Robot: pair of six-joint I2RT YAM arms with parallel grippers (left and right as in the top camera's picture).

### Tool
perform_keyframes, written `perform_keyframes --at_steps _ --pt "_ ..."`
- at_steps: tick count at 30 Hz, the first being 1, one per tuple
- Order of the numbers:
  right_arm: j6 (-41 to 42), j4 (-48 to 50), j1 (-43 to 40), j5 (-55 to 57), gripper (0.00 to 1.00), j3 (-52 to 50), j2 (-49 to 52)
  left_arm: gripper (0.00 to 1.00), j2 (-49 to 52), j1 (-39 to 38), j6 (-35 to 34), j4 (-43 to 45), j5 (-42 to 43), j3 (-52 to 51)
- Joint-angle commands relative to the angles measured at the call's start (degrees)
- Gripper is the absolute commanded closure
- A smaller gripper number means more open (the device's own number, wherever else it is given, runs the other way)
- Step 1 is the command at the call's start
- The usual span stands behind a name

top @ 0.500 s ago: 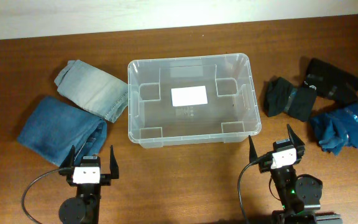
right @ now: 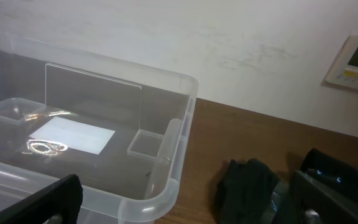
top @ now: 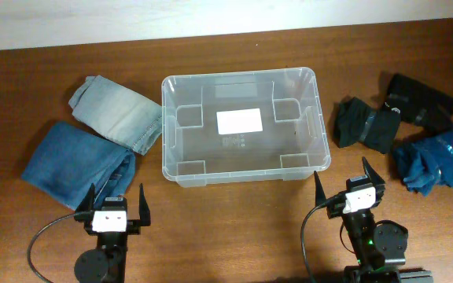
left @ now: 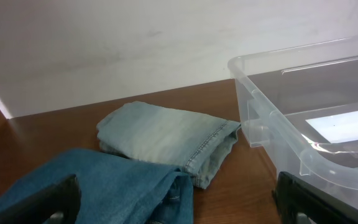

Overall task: Pack container
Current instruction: 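Move the right gripper toward the dark clothes on the right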

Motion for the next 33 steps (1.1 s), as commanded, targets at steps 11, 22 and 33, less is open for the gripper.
perform_keyframes --at_steps 11,22,33 --pt "0.8 -0.3 0.4 -0.9 0.02 -0.3 -0.3 0.01 0.1 -0.2 0.5 -0.3 0.6 -0.1" --pt "0.9 -0.2 0.4 -1.2 0.02 -0.3 -0.3 0.01 0.1 -0.2 0.5 -0.3 0.6 -0.1" --pt "13.2 -9.5 0.4 11.8 0.02 8.1 2.0 0.01 0.2 -0.2 -2.3 -2.2 0.5 3.3"
